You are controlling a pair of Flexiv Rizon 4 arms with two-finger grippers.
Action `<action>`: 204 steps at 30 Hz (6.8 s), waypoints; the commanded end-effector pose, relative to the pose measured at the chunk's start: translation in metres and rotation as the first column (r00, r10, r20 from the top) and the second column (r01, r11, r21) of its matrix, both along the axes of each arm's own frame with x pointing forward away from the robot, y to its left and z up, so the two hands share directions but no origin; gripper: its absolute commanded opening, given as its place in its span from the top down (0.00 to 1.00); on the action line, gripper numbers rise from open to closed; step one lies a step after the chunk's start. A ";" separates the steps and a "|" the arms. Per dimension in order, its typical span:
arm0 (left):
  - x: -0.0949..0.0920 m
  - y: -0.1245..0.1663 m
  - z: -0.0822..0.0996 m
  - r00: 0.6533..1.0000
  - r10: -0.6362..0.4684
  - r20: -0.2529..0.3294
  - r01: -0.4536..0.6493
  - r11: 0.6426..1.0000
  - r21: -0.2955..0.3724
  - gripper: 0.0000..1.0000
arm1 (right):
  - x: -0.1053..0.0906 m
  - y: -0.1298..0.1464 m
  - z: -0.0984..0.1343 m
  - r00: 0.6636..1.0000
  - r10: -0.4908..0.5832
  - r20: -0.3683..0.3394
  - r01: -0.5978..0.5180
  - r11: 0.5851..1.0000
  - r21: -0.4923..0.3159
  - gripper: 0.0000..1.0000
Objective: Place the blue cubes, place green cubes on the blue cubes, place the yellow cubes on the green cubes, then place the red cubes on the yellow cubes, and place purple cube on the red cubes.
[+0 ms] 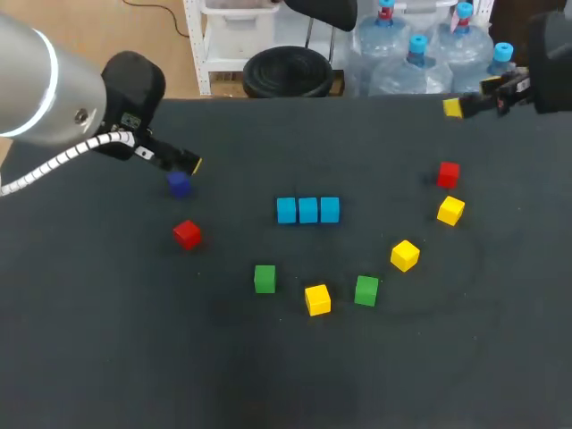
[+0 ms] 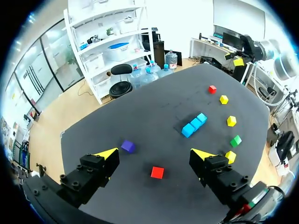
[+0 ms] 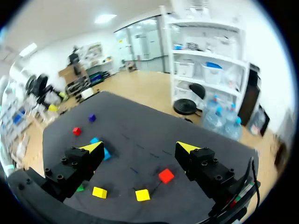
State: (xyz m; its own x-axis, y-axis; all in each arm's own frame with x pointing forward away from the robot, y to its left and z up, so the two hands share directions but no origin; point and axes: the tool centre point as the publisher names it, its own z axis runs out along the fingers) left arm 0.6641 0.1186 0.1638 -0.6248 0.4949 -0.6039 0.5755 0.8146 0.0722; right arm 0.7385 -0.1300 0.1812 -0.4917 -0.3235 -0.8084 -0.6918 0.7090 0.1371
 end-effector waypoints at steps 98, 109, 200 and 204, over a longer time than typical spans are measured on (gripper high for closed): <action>0.000 0.001 0.000 1.000 -0.001 0.000 0.001 1.000 -0.002 0.00 | -0.198 0.128 -0.190 0.657 0.464 -0.594 -0.752 0.464 -0.469 0.00; 0.000 0.001 0.000 1.000 -0.001 0.000 0.001 1.000 -0.002 0.00 | -0.190 0.125 -0.196 0.690 0.444 -0.571 -0.723 0.433 -0.538 1.00; 0.000 0.001 0.000 1.000 -0.001 0.000 0.001 1.000 -0.002 0.00 | -0.022 0.187 -0.159 0.684 0.504 -0.527 -0.716 0.330 -0.615 1.00; 0.000 0.001 0.000 1.000 -0.001 0.000 0.001 1.000 -0.002 0.00 | -0.021 0.185 -0.161 0.689 0.494 -0.531 -0.712 0.322 -0.624 1.00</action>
State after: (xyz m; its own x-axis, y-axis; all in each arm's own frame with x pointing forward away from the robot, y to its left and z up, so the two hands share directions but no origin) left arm 0.6640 0.1187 0.1637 -0.6251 0.4946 -0.6039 0.5749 0.8150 0.0724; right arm 0.7171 0.0540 0.0213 0.0047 -1.0000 -0.0017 -1.0000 -0.0047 0.0051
